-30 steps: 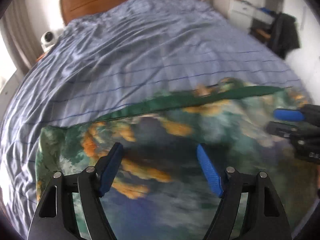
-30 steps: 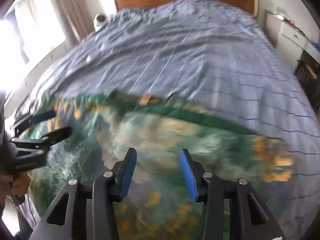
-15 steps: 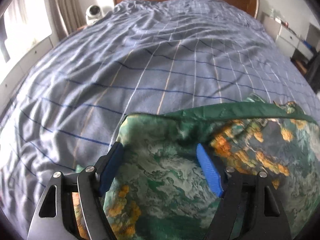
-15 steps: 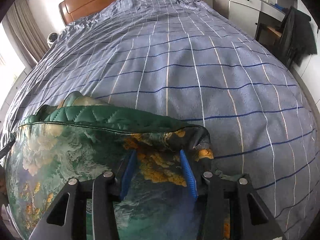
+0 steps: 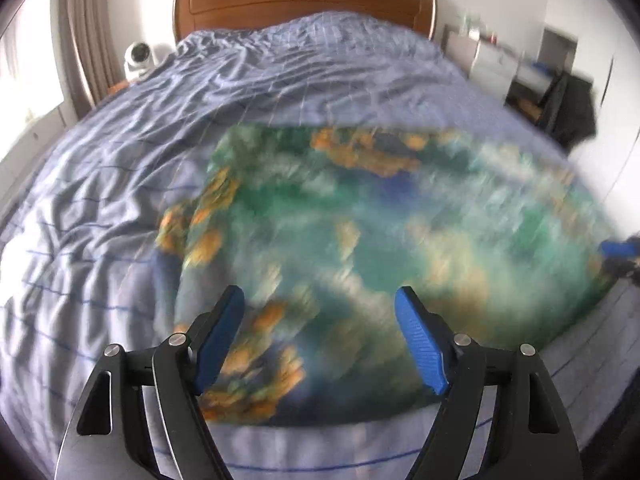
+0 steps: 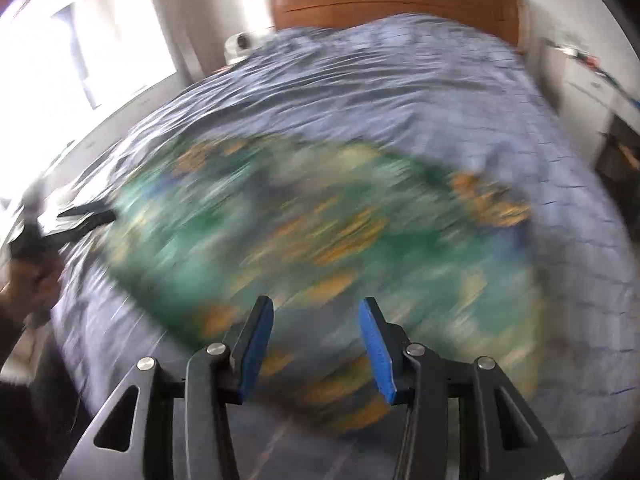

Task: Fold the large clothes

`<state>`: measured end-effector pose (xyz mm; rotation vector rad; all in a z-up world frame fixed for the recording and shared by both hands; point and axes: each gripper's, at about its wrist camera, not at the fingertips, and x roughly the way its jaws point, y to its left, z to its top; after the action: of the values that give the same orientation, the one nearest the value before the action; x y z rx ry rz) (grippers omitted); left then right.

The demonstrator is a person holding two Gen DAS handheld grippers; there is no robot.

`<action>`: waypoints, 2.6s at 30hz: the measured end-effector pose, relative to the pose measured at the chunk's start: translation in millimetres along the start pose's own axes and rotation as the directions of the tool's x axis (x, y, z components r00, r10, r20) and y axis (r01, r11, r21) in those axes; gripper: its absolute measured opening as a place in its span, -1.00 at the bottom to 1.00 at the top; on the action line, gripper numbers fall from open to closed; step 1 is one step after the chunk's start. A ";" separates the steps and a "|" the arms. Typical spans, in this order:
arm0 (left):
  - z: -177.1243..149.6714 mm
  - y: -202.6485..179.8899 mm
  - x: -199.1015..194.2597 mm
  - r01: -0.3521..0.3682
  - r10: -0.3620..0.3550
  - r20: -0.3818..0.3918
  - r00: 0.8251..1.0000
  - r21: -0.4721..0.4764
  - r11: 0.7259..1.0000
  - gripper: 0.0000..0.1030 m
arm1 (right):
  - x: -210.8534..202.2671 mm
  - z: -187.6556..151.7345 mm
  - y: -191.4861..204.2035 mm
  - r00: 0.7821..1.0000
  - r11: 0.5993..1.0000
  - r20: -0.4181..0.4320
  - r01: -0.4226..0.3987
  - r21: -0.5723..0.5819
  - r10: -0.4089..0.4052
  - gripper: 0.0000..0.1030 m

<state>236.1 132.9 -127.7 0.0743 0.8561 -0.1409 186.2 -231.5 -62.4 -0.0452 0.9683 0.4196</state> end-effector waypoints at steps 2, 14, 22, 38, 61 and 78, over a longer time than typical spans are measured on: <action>-6.6 7.7 9.6 -0.047 0.047 -0.007 0.999 0.021 0.999 0.54 | 4.8 -21.5 13.4 0.997 0.994 -0.011 0.073 -0.085 -0.074 -0.11; -4.2 29.5 21.1 -0.095 0.092 -0.051 0.994 -0.050 0.994 0.58 | 14.4 -51.3 -53.4 0.975 0.972 0.027 0.217 0.091 -0.221 -0.11; -9.2 31.3 17.8 -0.109 0.106 -0.048 0.993 -0.068 0.992 0.58 | 9.3 -49.8 -58.5 0.976 0.969 0.025 0.211 0.127 -0.216 -0.11; -16.0 32.2 11.6 -0.126 0.122 -0.051 0.991 -0.084 0.988 0.64 | 9.6 -51.4 -55.5 0.971 0.963 0.039 0.229 0.143 -0.237 -0.11; -9.5 -9.7 -49.7 -0.058 0.059 0.023 0.998 -0.061 0.996 0.67 | -70.9 -112.3 -107.7 0.960 0.852 0.168 0.110 0.512 -0.225 0.41; 24.4 -131.0 -24.8 0.106 -0.107 0.004 0.994 0.111 0.988 0.67 | -29.0 -147.3 -134.8 0.959 0.647 0.282 -0.232 0.727 0.027 0.42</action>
<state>218.2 2.9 -94.1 0.1316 0.8418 -0.2893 104.9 -397.5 -143.2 0.8416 0.8338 0.1132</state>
